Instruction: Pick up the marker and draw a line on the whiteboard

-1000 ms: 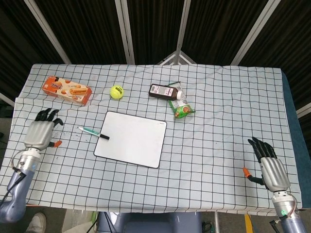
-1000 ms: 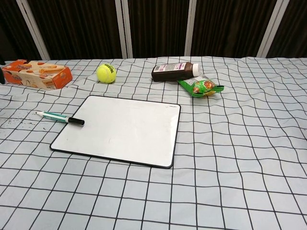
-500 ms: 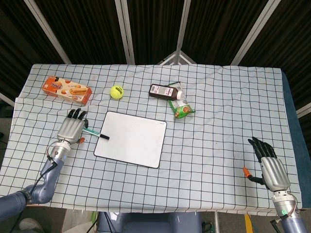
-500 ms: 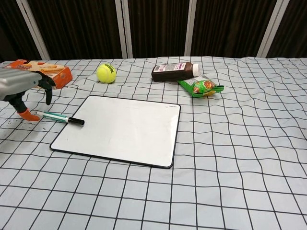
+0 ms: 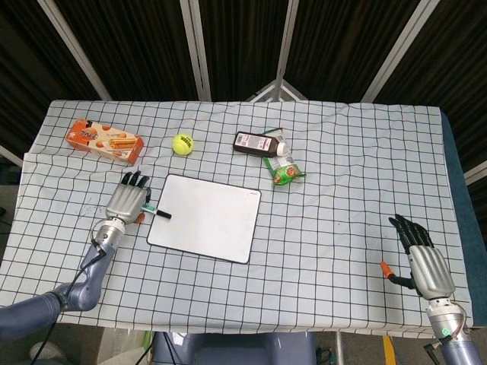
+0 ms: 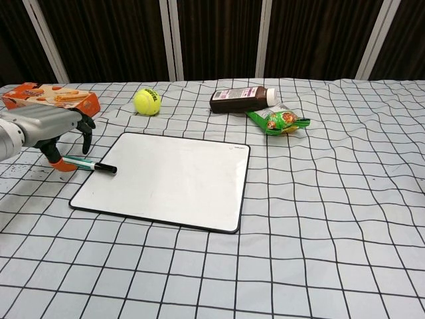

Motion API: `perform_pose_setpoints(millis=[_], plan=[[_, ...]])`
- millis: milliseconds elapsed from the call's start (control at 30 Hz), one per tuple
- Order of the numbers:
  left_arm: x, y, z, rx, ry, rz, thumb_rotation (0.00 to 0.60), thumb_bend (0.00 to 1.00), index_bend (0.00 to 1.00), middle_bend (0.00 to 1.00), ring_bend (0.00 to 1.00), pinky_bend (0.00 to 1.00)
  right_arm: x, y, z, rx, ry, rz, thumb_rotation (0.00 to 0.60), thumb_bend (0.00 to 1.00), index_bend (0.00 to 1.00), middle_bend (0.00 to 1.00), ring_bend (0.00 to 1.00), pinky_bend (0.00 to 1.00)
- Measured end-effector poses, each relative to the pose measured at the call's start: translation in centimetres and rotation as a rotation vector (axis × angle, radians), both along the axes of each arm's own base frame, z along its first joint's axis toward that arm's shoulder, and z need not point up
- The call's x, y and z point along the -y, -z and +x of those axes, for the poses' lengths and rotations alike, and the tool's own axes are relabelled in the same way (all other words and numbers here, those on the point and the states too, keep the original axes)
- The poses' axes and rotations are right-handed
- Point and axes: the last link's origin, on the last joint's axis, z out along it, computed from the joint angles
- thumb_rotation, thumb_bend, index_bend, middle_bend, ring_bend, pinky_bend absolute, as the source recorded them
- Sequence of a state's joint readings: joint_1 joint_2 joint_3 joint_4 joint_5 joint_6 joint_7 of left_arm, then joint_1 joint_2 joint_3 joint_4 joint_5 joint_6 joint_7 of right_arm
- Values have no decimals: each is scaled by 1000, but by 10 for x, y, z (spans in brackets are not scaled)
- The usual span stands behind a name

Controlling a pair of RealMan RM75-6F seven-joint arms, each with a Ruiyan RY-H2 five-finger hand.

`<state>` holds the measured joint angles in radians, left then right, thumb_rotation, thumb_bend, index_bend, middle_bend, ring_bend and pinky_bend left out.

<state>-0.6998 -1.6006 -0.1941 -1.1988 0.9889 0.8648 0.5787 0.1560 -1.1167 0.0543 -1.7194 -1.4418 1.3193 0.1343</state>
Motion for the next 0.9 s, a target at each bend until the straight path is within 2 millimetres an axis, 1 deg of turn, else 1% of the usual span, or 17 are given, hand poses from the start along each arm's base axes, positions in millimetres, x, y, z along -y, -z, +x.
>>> perform_pose_setpoints(millis=[367,533,733,900], plan=[[-3,13,-1,-7,-16,-14,600,449,498,122,1,78,0,-1,0,4,3,-1,600,327,0,0,0,0],[-3,16,-2,2,-22,-14,600,502,608,161,16,78,0,-1,0,5,3,-1,600,327,0,0,0,0],[-3,12,3,54,-13,11,600,520,681,206,35,78,0,-1,0,5,2,-2,600,327,0,0,0,0],[-2,2,15,162,0,49,600,525,696,225,37,78,0,-1,0,5,2,-2,600,327,0,0,0,0]])
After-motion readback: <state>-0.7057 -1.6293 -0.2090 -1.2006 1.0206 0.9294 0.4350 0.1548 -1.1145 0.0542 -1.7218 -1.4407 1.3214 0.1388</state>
